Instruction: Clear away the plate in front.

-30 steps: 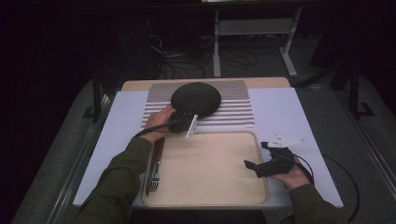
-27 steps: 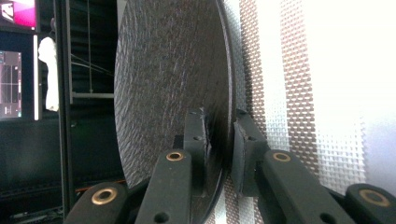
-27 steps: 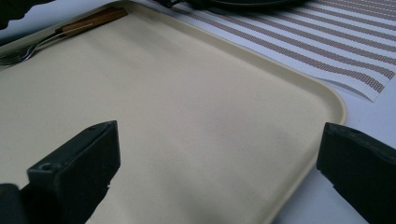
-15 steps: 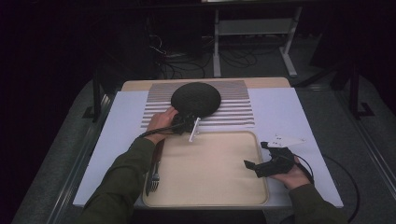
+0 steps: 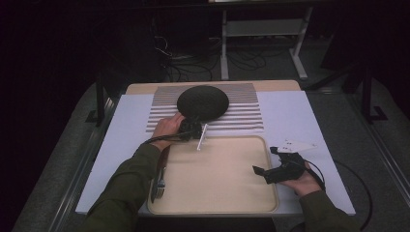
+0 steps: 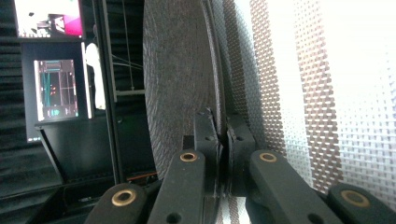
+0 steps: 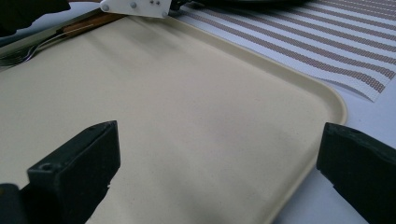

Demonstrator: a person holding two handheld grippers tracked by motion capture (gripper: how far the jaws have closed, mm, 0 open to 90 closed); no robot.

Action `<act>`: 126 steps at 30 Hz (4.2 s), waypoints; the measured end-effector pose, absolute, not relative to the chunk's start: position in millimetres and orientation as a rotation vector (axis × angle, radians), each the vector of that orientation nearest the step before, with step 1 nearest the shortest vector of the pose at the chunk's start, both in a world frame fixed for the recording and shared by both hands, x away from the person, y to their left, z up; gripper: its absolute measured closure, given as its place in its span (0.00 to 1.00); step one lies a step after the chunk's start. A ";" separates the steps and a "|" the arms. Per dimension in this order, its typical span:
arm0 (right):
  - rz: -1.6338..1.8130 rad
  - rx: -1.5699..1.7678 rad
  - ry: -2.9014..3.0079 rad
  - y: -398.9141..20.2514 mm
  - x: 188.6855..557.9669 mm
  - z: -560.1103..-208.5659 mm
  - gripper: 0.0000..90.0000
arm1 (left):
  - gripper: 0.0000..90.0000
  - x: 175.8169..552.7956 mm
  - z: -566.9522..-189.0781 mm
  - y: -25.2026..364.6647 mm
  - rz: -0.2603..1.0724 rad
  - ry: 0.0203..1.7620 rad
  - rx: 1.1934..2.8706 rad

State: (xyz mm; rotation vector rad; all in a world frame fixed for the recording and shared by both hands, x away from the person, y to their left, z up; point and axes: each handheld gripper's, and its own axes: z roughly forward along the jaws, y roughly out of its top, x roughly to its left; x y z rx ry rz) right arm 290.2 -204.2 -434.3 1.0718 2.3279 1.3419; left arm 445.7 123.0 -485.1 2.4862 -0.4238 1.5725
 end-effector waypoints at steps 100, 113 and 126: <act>1.322 1.064 2.321 -203.6 289.3 -433.2 0.00 | 0.69 193.3 -460.6 151.3 1.360 -0.493 2.410; 1.320 1.070 2.319 -203.3 289.8 -433.5 0.00 | 0.56 196.1 -439.6 180.9 1.397 -0.403 2.340; 1.320 1.073 2.317 -203.7 290.3 -434.0 0.00 | 0.26 240.5 -439.5 198.6 1.430 -0.305 2.383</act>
